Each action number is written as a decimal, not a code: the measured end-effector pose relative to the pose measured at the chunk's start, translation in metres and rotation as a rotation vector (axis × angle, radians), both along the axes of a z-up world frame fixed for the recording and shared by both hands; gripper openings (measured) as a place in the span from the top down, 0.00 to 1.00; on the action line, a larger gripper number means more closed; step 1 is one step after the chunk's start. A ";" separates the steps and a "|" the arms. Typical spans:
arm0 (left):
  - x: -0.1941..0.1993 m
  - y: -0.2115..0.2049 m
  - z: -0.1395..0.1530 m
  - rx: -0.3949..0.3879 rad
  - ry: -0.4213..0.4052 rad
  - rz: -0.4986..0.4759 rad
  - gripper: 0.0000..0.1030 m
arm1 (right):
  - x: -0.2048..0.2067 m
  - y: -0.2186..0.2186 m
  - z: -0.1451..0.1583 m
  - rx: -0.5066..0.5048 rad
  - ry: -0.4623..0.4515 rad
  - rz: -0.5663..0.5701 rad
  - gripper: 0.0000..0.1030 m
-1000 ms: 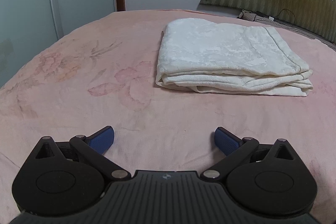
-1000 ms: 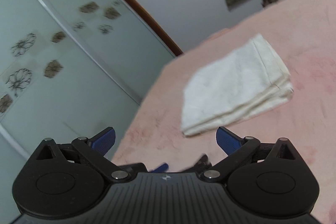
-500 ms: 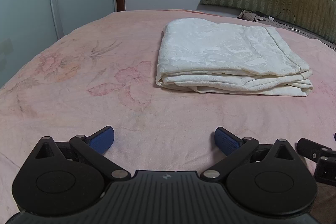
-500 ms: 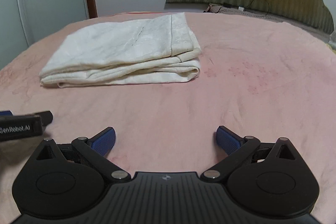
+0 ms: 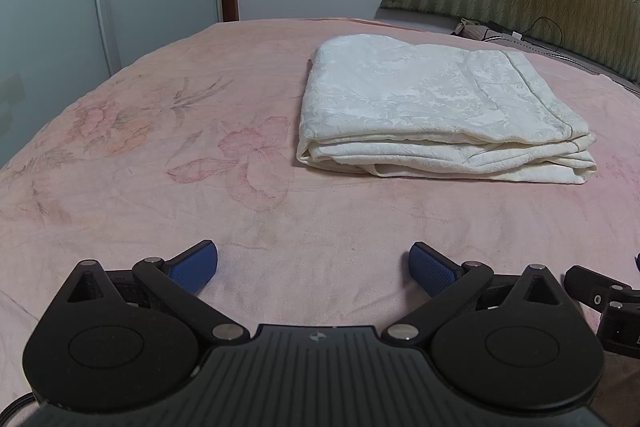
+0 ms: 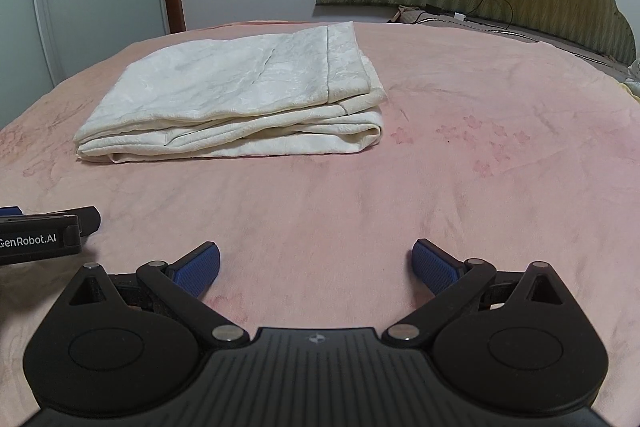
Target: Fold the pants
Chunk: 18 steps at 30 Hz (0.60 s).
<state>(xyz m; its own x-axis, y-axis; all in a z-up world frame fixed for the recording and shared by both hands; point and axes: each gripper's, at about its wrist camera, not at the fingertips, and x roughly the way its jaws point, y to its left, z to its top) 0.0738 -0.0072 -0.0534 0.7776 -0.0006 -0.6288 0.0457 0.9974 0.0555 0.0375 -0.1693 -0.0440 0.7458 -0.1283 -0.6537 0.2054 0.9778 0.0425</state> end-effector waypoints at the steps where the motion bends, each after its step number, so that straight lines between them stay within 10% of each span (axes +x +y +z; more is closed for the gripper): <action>1: 0.000 0.000 0.000 0.000 0.000 0.000 0.00 | 0.000 0.000 0.000 0.000 0.000 0.000 0.00; 18: 0.000 0.000 0.000 -0.001 0.000 0.000 0.00 | 0.007 0.004 0.000 -0.013 0.005 0.113 0.00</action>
<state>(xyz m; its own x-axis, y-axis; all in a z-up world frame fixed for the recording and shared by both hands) 0.0738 -0.0069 -0.0534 0.7776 -0.0009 -0.6287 0.0456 0.9975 0.0549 0.0442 -0.1658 -0.0439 0.7525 -0.0520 -0.6565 0.0939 0.9952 0.0287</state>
